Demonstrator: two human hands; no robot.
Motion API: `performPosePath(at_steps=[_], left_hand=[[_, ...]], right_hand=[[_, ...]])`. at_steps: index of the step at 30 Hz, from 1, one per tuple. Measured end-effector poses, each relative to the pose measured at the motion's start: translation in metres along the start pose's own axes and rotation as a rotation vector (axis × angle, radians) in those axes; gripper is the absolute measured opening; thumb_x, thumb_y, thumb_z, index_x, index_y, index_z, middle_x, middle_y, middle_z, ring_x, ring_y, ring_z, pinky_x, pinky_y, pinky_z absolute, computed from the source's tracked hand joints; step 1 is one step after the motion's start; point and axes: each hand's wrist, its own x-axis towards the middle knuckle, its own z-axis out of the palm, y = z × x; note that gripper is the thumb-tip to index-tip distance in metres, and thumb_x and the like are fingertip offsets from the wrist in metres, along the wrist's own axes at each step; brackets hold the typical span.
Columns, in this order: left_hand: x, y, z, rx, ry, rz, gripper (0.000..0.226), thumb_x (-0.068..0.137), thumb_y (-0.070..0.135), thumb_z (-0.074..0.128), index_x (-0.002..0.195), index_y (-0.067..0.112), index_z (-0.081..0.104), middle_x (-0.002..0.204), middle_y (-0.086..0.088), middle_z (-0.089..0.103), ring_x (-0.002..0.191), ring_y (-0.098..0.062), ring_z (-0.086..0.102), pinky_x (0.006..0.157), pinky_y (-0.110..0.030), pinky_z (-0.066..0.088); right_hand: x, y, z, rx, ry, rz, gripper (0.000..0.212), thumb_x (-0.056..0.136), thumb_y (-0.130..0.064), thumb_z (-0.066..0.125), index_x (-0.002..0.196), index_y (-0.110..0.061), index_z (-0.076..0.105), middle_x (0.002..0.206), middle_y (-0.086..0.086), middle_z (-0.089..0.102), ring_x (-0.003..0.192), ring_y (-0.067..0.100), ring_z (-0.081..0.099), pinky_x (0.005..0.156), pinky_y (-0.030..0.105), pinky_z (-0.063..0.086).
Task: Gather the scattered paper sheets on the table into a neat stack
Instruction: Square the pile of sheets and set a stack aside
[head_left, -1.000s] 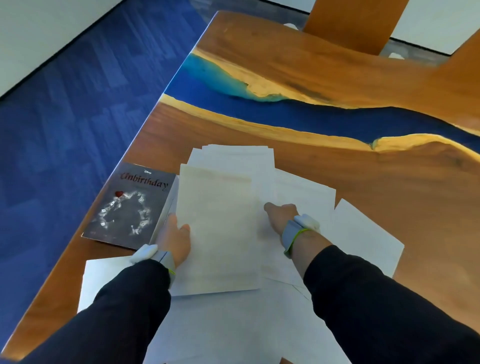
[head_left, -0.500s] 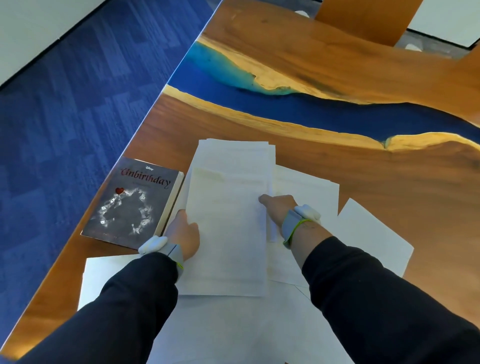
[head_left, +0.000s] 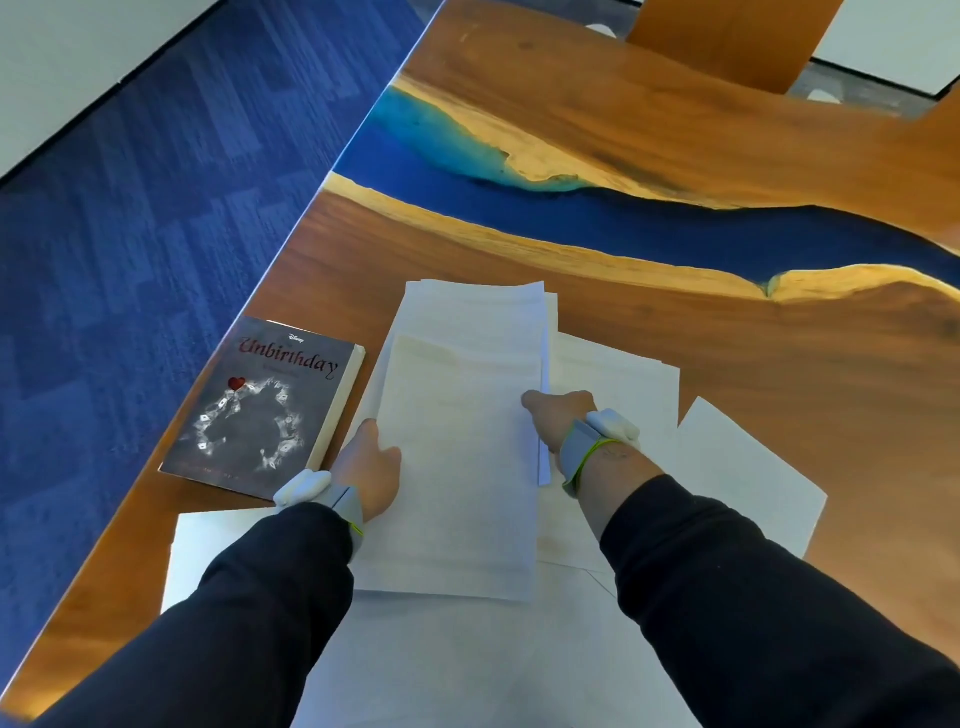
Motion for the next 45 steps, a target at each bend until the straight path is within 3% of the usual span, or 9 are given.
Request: performPosePath(at_steps=[3, 8, 16, 22, 27, 34, 38, 41, 45], left_hand=[[0.0, -0.001, -0.001, 0.003, -0.002, 0.008, 0.026, 0.106, 0.017, 0.042, 0.13, 0.007, 0.044, 0.116, -0.018, 0.061, 0.103, -0.033, 0.061, 0.081, -0.035, 0.044], [-0.001, 0.0, -0.001, 0.011, 0.002, 0.032, 0.027, 0.106, 0.017, 0.043, 0.131, 0.009, 0.045, 0.114, -0.015, 0.062, 0.098, -0.029, 0.06, 0.079, -0.033, 0.044], [-0.003, 0.0, -0.002, -0.005, -0.019, 0.041, 0.029, 0.106, 0.018, 0.042, 0.134, 0.009, 0.043, 0.114, -0.01, 0.06, 0.098, -0.026, 0.058, 0.084, -0.032, 0.043], [0.001, -0.003, -0.004, -0.025, -0.04, 0.026, 0.028, 0.105, 0.02, 0.045, 0.132, 0.012, 0.045, 0.113, -0.009, 0.062, 0.099, -0.028, 0.062, 0.084, -0.035, 0.049], [-0.002, -0.003, -0.004, -0.178, -0.031, 0.004, 0.03, 0.1, 0.02, 0.053, 0.13, 0.017, 0.049, 0.114, -0.008, 0.065, 0.101, -0.029, 0.065, 0.093, -0.044, 0.055], [-0.014, 0.01, -0.011, -0.259, 0.251, 0.199, 0.021, 0.086, 0.029, 0.069, 0.102, 0.019, 0.063, 0.106, -0.002, 0.056, 0.082, -0.015, 0.058, 0.059, -0.021, 0.039], [-0.027, 0.031, -0.022, -0.532, 0.159, 0.316, 0.049, 0.063, 0.042, 0.078, 0.104, 0.031, 0.054, 0.11, 0.002, 0.063, 0.097, -0.019, 0.065, 0.081, -0.038, 0.056], [-0.038, 0.049, -0.022, -0.777, -0.056, 0.385, 0.105, 0.057, 0.032, 0.089, 0.143, 0.036, 0.03, 0.135, 0.002, 0.064, 0.129, -0.018, 0.057, 0.107, -0.047, 0.047], [-0.05, 0.07, -0.018, -0.774, -0.163, 0.451, 0.13, 0.051, 0.029, 0.097, 0.157, 0.037, 0.022, 0.133, -0.001, 0.066, 0.127, -0.021, 0.06, 0.108, -0.049, 0.045]], right_hand=[[0.002, 0.002, -0.003, 0.026, -0.035, 0.005, 0.035, 0.08, -0.031, 0.065, 0.094, -0.002, 0.051, 0.064, 0.005, 0.041, 0.053, 0.019, 0.036, 0.059, 0.034, 0.032], [0.0, 0.003, -0.002, 0.001, -0.037, -0.03, 0.044, 0.077, -0.037, 0.066, 0.1, -0.001, 0.056, 0.086, 0.012, 0.06, 0.071, 0.03, 0.058, 0.063, 0.034, 0.044], [0.001, -0.003, 0.0, 0.049, -0.082, -0.008, 0.037, 0.081, -0.029, 0.064, 0.103, 0.0, 0.055, 0.065, 0.004, 0.042, 0.049, 0.02, 0.037, 0.049, 0.025, 0.029], [0.0, 0.009, 0.006, 0.15, -0.189, -0.131, 0.035, 0.085, -0.019, 0.068, 0.117, -0.004, 0.064, 0.108, 0.017, 0.07, 0.091, 0.037, 0.069, 0.083, 0.047, 0.058], [0.0, 0.02, -0.002, 0.149, -0.198, -0.27, 0.016, 0.084, -0.024, 0.071, 0.1, -0.02, 0.07, 0.101, 0.007, 0.075, 0.083, 0.025, 0.071, 0.073, 0.033, 0.058], [-0.022, 0.02, -0.045, 0.214, -0.341, -0.44, 0.029, 0.086, -0.028, 0.071, 0.113, -0.019, 0.068, 0.105, 0.004, 0.075, 0.094, 0.027, 0.072, 0.086, 0.05, 0.057], [-0.038, 0.02, -0.082, 0.256, -0.409, -0.564, 0.029, 0.089, -0.022, 0.069, 0.117, -0.017, 0.066, 0.109, 0.004, 0.074, 0.098, 0.024, 0.072, 0.087, 0.043, 0.058], [-0.055, 0.024, -0.117, 0.306, -0.434, -0.624, 0.025, 0.091, -0.017, 0.067, 0.116, -0.017, 0.066, 0.111, 0.005, 0.073, 0.1, 0.024, 0.071, 0.084, 0.038, 0.058], [-0.073, 0.03, -0.155, 0.333, -0.477, -0.674, 0.022, 0.09, -0.017, 0.067, 0.112, -0.021, 0.069, 0.11, 0.003, 0.074, 0.094, 0.016, 0.073, 0.069, 0.022, 0.056]])
